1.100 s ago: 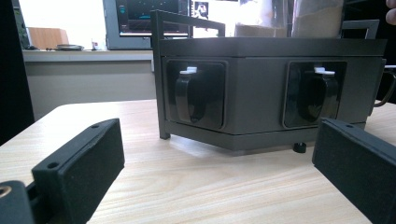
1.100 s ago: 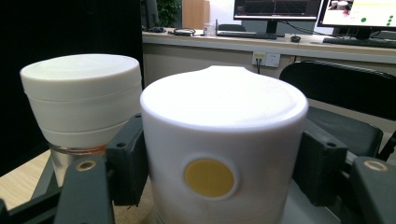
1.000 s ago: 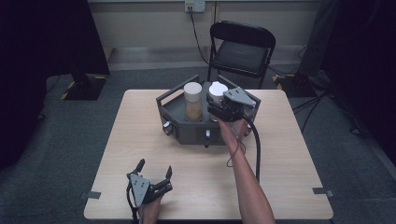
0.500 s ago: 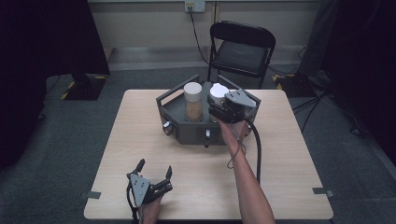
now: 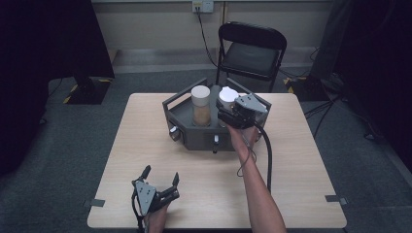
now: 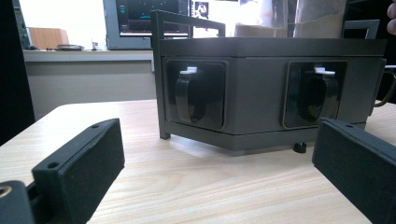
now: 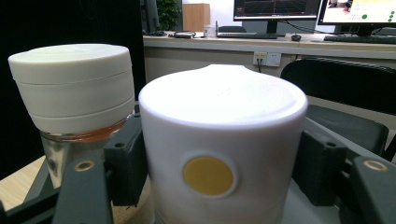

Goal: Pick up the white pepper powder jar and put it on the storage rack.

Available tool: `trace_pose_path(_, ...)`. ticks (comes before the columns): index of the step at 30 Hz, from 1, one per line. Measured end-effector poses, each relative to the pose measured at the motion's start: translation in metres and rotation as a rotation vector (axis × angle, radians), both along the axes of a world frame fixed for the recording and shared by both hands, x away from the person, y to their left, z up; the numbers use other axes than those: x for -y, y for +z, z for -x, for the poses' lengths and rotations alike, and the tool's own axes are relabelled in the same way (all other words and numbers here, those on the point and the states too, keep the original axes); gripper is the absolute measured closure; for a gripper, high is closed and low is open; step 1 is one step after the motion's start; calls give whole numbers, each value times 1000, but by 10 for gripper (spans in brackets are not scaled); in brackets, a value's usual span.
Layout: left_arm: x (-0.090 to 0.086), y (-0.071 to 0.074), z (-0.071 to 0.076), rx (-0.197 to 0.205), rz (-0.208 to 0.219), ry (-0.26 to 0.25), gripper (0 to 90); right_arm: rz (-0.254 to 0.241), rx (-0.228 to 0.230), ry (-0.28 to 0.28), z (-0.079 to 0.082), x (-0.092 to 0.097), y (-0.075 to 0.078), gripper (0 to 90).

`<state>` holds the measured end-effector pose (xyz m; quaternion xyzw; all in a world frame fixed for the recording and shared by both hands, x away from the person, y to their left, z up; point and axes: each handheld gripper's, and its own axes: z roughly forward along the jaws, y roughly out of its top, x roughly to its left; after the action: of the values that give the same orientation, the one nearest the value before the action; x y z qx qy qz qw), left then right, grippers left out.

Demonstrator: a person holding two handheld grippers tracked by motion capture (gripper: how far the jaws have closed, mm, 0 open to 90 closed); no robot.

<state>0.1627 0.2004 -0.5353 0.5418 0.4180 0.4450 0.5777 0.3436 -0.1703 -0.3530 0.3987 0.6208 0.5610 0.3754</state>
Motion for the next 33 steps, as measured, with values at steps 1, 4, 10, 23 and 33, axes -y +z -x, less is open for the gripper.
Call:
trace_pose_path(1, 0, 0, 0, 0, 0, 0, 16, -1, -1, -1, 0, 0, 0, 298)
trace_pose_path(4, 0, 0, 0, 0, 0, 0, 16, -2, 0, -2, 0, 0, 0, 297)
trace_pose_path(10, 0, 0, 0, 0, 0, 0, 16, -18, 8, -18, -1, -1, -4, 181)
trace_pose_path(23, 0, 0, 0, 0, 0, 0, 16, -4, 73, -68, 7, -8, -10, 0)
trace_pose_path(33, 0, 0, 0, 0, 0, 0, 16, -16, 97, -60, 16, -6, -13, 0)
